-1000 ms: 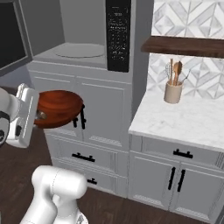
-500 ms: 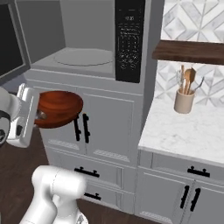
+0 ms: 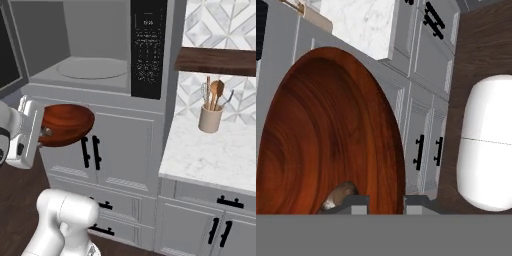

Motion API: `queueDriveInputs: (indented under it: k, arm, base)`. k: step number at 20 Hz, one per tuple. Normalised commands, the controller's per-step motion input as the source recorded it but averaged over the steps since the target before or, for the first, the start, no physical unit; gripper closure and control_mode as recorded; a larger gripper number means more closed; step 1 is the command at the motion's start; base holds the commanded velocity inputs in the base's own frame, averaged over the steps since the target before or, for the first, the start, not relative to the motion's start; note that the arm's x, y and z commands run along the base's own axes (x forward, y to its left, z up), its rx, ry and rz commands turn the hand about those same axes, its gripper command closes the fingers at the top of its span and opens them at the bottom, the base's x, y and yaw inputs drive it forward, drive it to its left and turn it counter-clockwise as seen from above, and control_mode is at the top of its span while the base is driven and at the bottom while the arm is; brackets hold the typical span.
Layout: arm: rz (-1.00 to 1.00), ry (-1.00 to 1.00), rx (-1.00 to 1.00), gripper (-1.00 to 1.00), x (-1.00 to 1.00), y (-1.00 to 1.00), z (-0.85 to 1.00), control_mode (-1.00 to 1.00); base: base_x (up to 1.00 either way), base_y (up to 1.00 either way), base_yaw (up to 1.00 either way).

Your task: Pick the mushroom from the sink and place it in the bowl. Then pick the bowl and place it in the microwave. Then close the microwave door and press the start button.

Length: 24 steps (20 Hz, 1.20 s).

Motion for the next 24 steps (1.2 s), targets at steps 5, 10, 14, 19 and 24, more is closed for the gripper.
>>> queueDriveInputs:
  k: [5, 10, 14, 19, 24]
  arm:
    - [0.00, 0.00, 0.00, 1.00, 0.00, 0.00, 0.00, 1.00]
    - [0.00, 0.00, 0.00, 1.00, 0.00, 0.00, 0.00, 1.00]
    - [0.00, 0.00, 0.00, 1.00, 0.00, 0.00, 0.00, 1.00]
    - [0.00, 0.00, 0.00, 1.00, 0.00, 0.00, 0.00, 1.00]
    - [0.00, 0.00, 0.00, 1.00, 0.00, 0.00, 0.00, 1.00]
  base:
    - [0.51, 0.05, -0.06]
    - [0.48, 0.05, -0.05]
    - [0.26, 0.21, -0.04]
    - [0.44, 0.19, -0.04]
    - [0.44, 0.22, -0.01]
